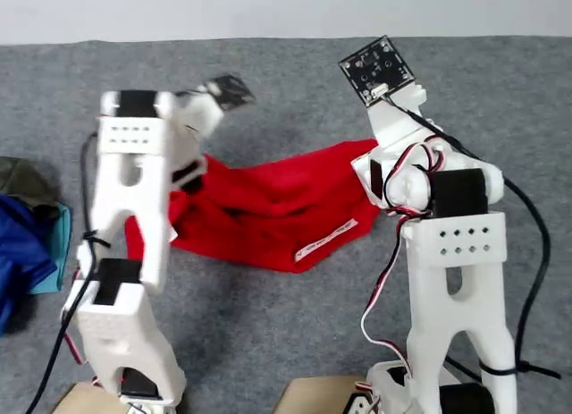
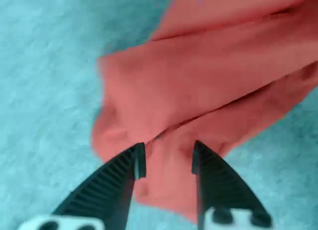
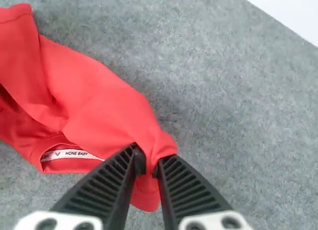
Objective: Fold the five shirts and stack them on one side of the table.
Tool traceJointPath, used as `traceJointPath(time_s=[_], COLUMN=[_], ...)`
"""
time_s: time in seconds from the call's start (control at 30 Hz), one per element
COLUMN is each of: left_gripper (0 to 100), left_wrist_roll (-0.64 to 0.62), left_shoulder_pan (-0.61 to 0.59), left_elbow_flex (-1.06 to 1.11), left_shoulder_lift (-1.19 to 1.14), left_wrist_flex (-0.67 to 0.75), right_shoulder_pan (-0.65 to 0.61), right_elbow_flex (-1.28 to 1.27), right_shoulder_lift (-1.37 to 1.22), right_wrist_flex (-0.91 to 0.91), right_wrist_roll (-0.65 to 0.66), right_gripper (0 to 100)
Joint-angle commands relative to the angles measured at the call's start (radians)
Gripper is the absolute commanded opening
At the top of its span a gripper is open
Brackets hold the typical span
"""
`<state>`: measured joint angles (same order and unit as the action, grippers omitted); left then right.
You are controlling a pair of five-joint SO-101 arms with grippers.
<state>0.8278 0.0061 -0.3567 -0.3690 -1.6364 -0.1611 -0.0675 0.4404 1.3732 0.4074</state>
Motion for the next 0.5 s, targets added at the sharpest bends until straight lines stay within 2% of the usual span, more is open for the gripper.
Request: traceJointPath(time_s=[0.0, 0.2, 0.47], left_gripper=[16, 16, 16], left_wrist_roll=[0.012, 0.011, 0.011], left_shoulder_pan=[0.08, 0.141, 0.114], left_elbow_flex=[0.051, 0.076, 0.016], left_shoulder_lift=[0.046, -0.008, -0.176], left_wrist_flex=[0.066, 0.074, 0.137], right_shoulder_pan=[0.01, -0.005, -0.001], right_elbow_flex=[-0.002, -0.002, 0.002], right_shoulder_lift=[0.03, 0.03, 0.039], right_wrist_flex=[-0.038, -0.038, -0.036], right_wrist_roll=[-0.011, -0.011, -0.011], right_gripper=[0.9, 0.9, 0.9])
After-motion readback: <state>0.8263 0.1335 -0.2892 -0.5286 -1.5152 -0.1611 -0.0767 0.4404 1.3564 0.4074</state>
